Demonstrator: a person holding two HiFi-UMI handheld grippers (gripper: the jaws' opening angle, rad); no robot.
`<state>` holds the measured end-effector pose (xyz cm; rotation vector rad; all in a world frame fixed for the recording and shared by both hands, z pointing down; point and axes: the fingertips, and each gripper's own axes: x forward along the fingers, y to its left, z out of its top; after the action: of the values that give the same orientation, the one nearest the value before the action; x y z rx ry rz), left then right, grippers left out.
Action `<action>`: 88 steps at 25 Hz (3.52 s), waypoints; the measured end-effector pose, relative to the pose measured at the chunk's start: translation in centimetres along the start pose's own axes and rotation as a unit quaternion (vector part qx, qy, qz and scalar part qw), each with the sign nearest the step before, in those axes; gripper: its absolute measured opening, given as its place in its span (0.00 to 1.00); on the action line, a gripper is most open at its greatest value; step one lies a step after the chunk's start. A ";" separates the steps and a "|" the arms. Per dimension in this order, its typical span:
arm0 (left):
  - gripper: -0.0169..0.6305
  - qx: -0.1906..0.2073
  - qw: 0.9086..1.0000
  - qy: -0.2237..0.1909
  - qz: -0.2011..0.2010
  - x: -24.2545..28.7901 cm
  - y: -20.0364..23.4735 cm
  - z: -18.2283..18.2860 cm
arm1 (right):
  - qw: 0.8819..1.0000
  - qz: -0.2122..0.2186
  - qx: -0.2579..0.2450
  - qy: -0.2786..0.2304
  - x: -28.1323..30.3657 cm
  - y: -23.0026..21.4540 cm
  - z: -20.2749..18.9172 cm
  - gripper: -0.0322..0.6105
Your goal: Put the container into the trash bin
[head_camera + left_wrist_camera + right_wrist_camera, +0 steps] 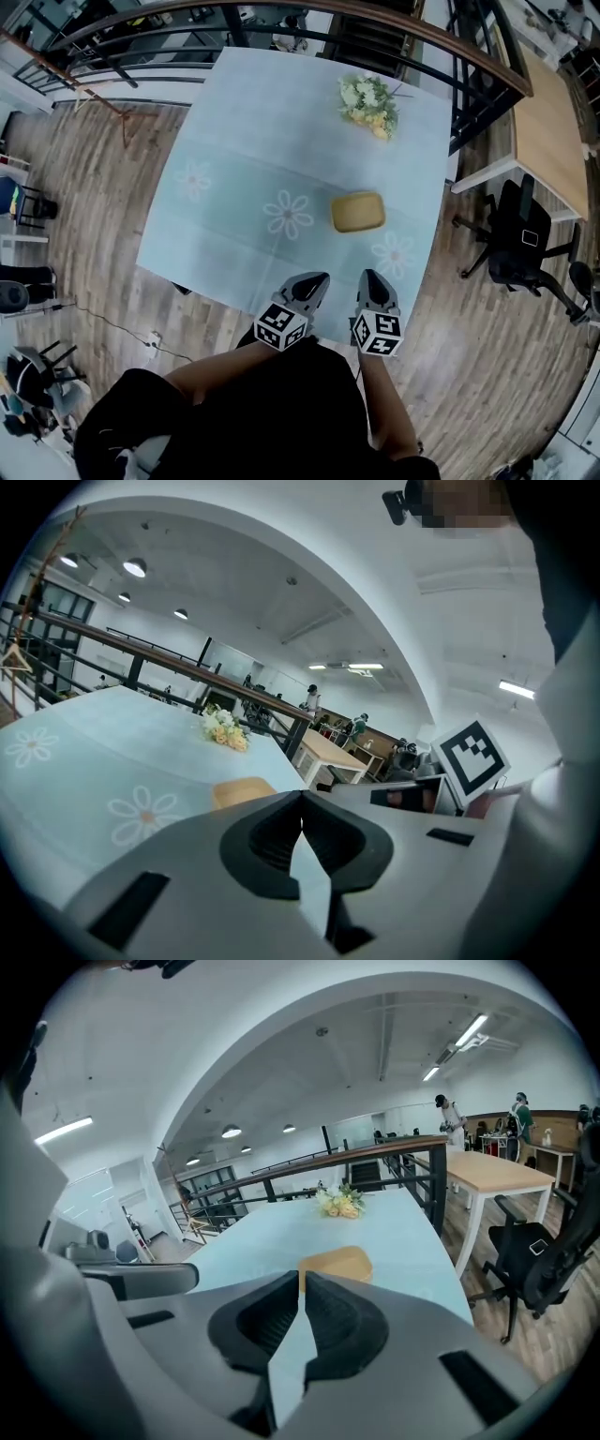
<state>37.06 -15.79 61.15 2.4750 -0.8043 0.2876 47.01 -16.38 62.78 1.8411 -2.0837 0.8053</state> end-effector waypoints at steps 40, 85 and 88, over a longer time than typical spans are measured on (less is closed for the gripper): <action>0.05 -0.037 0.997 -0.007 0.065 0.2 9.0 -0.5 | 0.990 -0.006 -0.063 0.122 11.4 -8.0 -1.3 0.12; 0.05 -0.091 0.951 -0.126 0.266 -53.8 15.6 -14.4 | 0.954 0.214 -0.118 0.172 -0.9 47.8 -21.6 0.12; 0.05 -0.111 0.941 -0.142 0.287 -58.3 17.7 -15.6 | 0.951 0.218 -0.125 0.181 -0.5 52.3 -23.1 0.12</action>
<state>-20.87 8.76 61.28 2.0479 -1.5867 0.0307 -7.56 -0.65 68.89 1.0241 -2.2394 0.8490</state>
